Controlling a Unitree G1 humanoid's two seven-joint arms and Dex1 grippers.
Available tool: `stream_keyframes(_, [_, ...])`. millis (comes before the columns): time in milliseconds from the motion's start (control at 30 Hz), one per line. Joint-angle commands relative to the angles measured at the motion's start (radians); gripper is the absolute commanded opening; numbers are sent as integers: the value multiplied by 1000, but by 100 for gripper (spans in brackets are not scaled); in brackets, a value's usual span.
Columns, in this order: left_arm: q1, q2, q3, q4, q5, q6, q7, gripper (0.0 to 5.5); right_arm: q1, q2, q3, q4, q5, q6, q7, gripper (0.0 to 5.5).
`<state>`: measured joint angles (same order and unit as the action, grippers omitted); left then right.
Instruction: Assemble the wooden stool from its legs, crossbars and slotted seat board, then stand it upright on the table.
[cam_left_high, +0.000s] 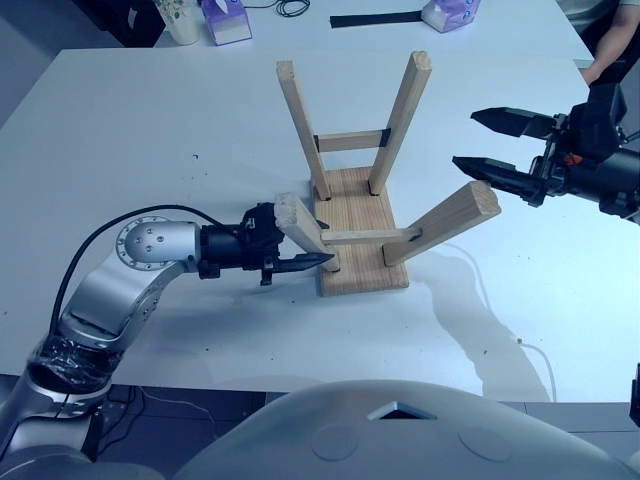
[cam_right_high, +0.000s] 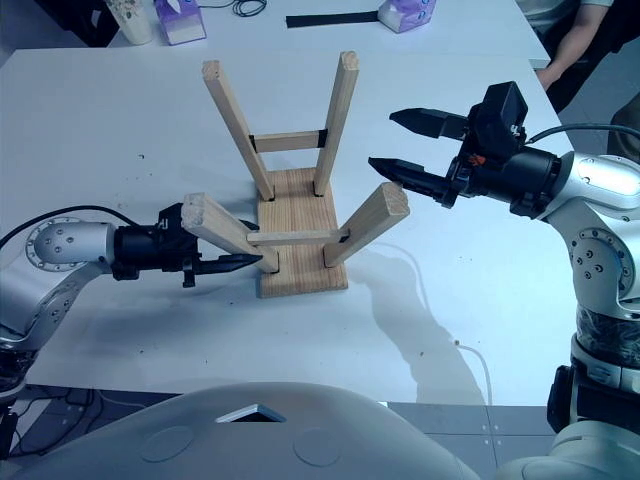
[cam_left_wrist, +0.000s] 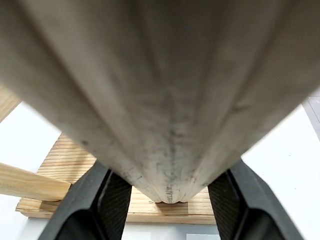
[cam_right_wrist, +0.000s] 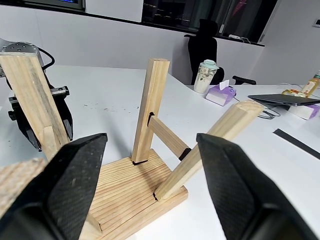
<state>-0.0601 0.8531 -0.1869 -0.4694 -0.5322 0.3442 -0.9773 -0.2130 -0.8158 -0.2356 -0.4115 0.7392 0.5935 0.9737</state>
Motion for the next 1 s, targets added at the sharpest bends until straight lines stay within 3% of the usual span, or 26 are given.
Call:
stream_keyframes(33, [12,16,-97,91,158,120,67,205,-47,49,38,-43,31,-1,-28,329])
stream_keyframes(267, [-42,-54,-116,135,153,186,181,205,-168,165,-3,-38,-8,-41,-261,329])
stream_keyframes(433, [-138,-121,-141,177,157,248,246,205,-293,275,-8,-161,82,-8,-465,329])
stream_keyframes(533, [-166,-133,-149,187,163,270,260,205,-311,370,76,-272,118,34,-622,329])
stream_keyframes(667, [-180,-134,-155,205,174,274,258,205,-223,469,255,-301,-21,40,-767,329])
stream_keyframes(867, [-197,-127,-164,213,173,275,243,205,-158,518,366,-212,-198,-45,-770,239])
stream_keyframes(1000, [-207,-130,-170,216,172,277,239,205,-120,528,455,-134,-296,-86,-739,239])
